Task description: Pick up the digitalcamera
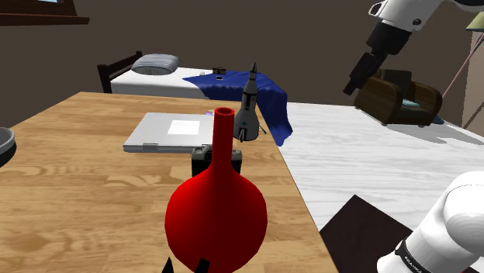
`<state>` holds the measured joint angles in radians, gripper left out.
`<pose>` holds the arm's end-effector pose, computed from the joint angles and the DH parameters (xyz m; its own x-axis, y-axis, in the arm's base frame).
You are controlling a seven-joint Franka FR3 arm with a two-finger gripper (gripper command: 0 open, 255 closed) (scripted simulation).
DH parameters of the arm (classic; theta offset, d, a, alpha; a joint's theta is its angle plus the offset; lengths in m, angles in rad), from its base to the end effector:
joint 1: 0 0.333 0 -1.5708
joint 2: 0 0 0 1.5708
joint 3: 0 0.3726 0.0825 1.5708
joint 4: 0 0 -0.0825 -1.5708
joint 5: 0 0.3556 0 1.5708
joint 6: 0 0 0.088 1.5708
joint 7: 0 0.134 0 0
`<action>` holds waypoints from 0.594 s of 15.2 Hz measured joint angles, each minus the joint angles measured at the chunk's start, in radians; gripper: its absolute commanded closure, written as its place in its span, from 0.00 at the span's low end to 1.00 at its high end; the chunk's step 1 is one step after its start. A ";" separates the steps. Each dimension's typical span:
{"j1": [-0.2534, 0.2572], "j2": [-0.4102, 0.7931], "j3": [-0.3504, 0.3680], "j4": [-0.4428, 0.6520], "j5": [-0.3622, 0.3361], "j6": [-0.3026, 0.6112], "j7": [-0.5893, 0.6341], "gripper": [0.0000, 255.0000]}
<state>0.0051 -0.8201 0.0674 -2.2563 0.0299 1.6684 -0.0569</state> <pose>0.2406 0.0325 0.6660 0.9670 0.1148 0.2274 0.1102 -0.9934 0.0326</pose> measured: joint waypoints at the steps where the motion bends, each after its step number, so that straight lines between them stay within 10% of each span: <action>1: 0.000 0.000 0.000 0.000 0.000 0.000 0.000 0.00; 9: 0.043 0.129 0.091 -0.022 0.059 0.165 0.055 0.00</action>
<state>0.0484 -0.6912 0.1586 -2.2782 0.0886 1.8334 -0.0014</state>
